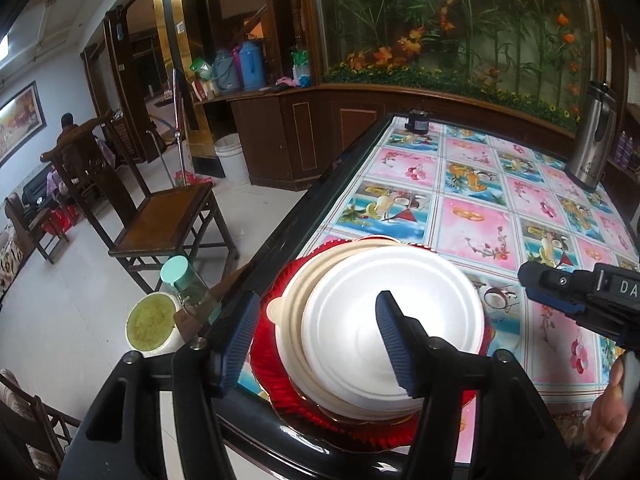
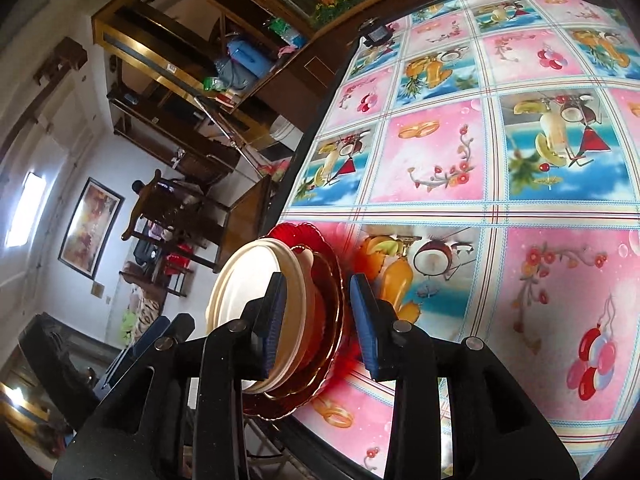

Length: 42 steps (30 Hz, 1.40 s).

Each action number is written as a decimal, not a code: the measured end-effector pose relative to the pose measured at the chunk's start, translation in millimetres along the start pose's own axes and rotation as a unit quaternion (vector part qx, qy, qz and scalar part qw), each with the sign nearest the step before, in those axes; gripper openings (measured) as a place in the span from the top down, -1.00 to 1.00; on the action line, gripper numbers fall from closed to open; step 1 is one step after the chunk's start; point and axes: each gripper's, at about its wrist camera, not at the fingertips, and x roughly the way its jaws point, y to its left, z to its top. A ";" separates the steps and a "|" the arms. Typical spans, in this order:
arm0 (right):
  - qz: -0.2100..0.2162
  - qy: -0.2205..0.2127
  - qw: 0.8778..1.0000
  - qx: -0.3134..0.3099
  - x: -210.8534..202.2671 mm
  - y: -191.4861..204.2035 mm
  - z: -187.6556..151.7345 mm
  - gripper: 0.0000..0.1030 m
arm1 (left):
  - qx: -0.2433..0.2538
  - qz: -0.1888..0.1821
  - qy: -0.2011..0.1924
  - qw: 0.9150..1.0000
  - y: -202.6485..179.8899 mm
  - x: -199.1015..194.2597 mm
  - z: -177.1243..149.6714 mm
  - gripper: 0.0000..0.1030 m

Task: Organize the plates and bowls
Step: 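Open both grippers and release the small white bowl on the stack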

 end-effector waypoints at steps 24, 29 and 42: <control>0.013 0.010 0.998 -0.062 7.8 29.1 -14.4 0.35 | -0.009 0.016 -0.013 1.000 5.1 -2.6 1.5 -0.53; 0.013 0.010 0.998 -0.063 8.6 29.8 -15.1 0.35 | -0.016 0.014 -0.009 1.000 7.6 0.0 0.8 -0.54; 0.022 0.007 0.995 -0.096 10.3 42.8 -22.8 0.35 | -0.049 -0.025 -0.010 0.998 20.5 7.3 -5.3 -0.59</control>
